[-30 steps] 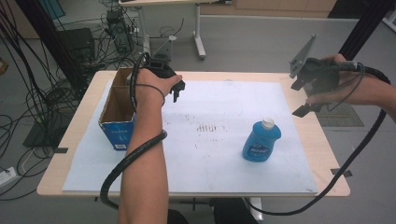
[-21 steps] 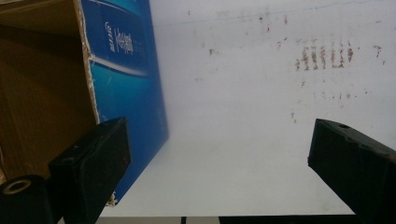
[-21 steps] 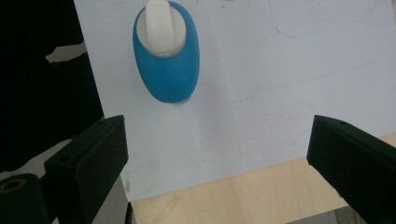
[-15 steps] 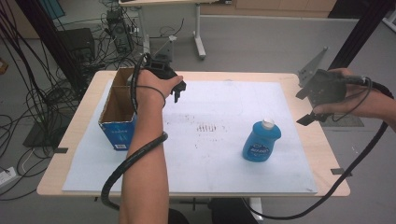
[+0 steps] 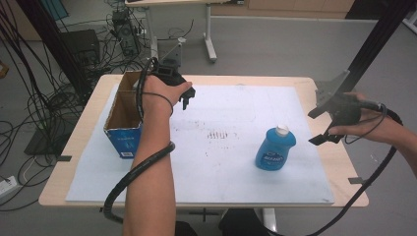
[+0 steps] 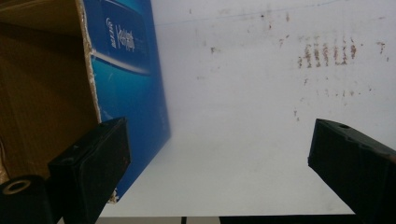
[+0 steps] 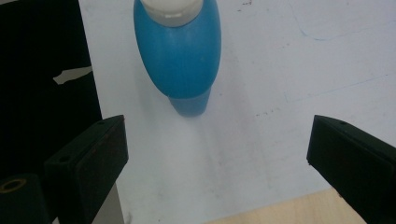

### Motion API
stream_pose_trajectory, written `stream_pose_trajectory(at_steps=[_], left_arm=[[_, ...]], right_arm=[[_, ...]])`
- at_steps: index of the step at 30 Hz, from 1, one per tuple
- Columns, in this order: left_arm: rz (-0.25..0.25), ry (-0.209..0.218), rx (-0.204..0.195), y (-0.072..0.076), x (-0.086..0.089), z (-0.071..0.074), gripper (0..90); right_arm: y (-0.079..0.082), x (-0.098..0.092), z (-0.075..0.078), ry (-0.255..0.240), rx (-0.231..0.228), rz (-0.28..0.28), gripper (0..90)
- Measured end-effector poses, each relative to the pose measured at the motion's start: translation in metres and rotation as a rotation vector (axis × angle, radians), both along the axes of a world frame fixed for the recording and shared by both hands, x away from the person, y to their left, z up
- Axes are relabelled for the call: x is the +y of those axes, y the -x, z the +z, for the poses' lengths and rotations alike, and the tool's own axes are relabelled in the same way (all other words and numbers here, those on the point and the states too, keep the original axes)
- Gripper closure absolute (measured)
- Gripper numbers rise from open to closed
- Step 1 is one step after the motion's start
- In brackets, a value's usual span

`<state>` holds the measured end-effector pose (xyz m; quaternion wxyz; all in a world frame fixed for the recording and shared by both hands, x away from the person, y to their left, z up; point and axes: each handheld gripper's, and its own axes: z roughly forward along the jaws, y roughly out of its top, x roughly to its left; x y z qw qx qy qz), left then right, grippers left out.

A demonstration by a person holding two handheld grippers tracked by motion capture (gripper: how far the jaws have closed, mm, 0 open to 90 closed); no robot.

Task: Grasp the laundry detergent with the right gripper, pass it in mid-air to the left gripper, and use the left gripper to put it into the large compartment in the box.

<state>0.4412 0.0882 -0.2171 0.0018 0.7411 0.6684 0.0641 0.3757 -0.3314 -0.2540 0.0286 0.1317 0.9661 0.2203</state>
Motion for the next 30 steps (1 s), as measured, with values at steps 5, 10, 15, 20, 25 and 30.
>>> stream_pose_trajectory(at_steps=[5, 10, 15, 20, 25, 30], left_arm=[[-0.002, 0.001, 0.000, 0.001, -0.001, 0.000, 6.3], [0.001, 0.002, -0.001, 0.001, -0.002, 0.001, 6.3], [-0.004, 0.000, 0.002, 0.001, -0.004, 0.000, 6.3], [-0.006, -0.002, 0.003, 0.001, -0.005, -0.001, 6.3], [-0.002, -0.002, 0.003, 0.003, -0.003, -0.001, 6.3], [-0.002, -0.003, 0.003, 0.003, -0.003, -0.001, 6.3]], right_arm=[[0.003, -0.002, -0.017, -0.050, 0.005, -0.002, 5.1], [0.006, -0.002, -0.033, -0.075, -0.014, -0.002, 4.7], [0.010, -0.002, -0.055, -0.137, -0.018, -0.016, 3.6], [0.012, 0.001, -0.067, -0.161, -0.020, -0.019, 3.4], [0.015, 0.004, -0.080, -0.191, -0.022, -0.018, 3.3], [0.016, 0.007, -0.091, -0.226, -0.024, -0.020, 3.2]])
